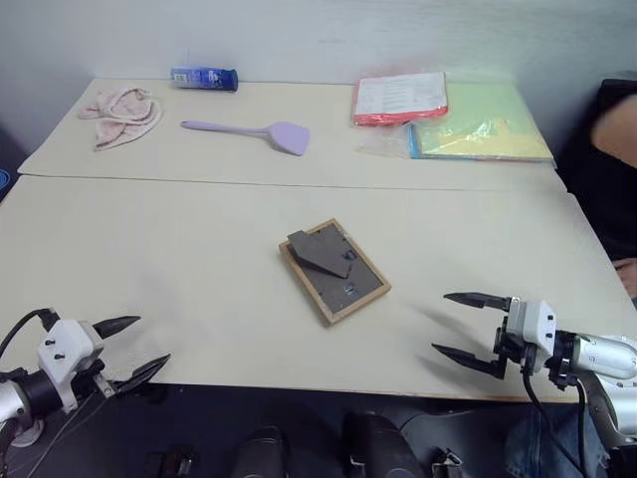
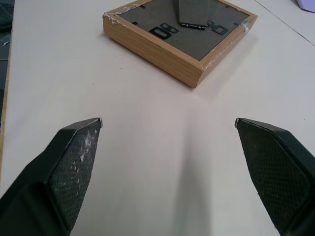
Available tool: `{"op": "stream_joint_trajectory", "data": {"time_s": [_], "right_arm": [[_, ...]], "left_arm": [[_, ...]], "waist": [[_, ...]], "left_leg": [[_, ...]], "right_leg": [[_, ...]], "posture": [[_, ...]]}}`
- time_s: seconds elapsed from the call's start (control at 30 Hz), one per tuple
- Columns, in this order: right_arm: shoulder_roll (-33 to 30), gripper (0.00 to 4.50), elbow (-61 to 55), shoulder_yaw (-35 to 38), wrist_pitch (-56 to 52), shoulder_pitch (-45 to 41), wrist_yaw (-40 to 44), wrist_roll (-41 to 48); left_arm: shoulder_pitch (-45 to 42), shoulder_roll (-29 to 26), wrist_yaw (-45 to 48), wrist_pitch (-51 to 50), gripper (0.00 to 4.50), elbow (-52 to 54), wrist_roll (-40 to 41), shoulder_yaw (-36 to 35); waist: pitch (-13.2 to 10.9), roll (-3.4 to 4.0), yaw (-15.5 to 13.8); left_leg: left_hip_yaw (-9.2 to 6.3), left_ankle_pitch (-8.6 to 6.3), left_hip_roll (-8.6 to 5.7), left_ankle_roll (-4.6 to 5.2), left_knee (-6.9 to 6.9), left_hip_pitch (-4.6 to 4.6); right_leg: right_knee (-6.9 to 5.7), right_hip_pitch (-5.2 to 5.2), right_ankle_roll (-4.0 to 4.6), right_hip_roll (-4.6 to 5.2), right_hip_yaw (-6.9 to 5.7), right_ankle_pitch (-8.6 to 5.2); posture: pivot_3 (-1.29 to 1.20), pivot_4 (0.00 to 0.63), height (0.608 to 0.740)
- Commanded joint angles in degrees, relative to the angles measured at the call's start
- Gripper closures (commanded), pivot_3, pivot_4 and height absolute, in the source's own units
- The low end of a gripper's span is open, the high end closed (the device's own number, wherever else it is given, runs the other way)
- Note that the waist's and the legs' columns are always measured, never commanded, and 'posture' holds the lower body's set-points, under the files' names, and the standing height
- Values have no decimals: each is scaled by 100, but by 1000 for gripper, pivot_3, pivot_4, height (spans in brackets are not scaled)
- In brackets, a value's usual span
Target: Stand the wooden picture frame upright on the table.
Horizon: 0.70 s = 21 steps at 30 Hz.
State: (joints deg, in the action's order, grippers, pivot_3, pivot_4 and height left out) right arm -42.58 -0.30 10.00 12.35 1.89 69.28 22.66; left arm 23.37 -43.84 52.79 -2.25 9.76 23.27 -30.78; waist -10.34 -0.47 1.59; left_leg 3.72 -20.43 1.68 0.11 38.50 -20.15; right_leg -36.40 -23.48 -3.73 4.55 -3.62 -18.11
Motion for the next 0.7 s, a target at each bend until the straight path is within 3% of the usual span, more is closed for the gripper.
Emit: {"op": "stream_joint_trajectory", "data": {"time_s": [0.03,0.13,0.23,0.37,0.6,0.63,0.7], "right_arm": [[36,36,-187,-83,-126,-273,-111,51],[81,36,-144,-291,-427,-630,-165,50],[203,643,172,-562,-605,-1302,-353,-211],[461,2012,1257,-991,-173,-2244,-655,-968],[937,4496,2555,-1506,357,-3138,-919,-1678],[1004,4500,2651,-1546,418,-3180,-920,-1709],[1127,4500,2681,-1619,545,-3166,-807,-1669]], "left_arm": [[-34,-11,-3,-248,0,304,82,136],[-299,-93,-122,-916,0,680,294,416],[-1017,-100,-398,-1490,369,1003,197,1055],[-2213,188,-939,-2299,1483,1068,-156,2167],[-3560,864,-1432,-3124,3850,644,-570,3405],[-3662,962,-1486,-3161,4129,559,-608,3497],[-3846,1119,-1590,-3259,4129,420,-716,3670]], "waist": [[0,0,5],[0,0,0],[0,0,-14],[0,1,-15],[0,0,21],[0,1,19],[0,0,7]], "left_leg": [[1,2,0,-3,0,0],[1,2,-1,-3,1,0],[0,4,-2,-5,13,-1],[-3,3,-4,-6,27,-6],[9,4,-2,-5,54,-24],[10,5,0,-7,54,-22],[10,6,1,-8,56,-20]], "right_leg": [[0,0,0,0,0,0],[-2,0,-1,0,0,0],[-11,1,-2,0,0,1],[-17,1,-3,0,-3,2],[-52,-11,-8,-12,-3,5],[-52,-11,-8,-15,-3,5],[-56,-10,-8,-15,-2,4]], "posture": [[0,150,740],[0,150,740],[0,150,740],[0,150,740],[0,150,740],[0,150,740],[0,150,740]]}}
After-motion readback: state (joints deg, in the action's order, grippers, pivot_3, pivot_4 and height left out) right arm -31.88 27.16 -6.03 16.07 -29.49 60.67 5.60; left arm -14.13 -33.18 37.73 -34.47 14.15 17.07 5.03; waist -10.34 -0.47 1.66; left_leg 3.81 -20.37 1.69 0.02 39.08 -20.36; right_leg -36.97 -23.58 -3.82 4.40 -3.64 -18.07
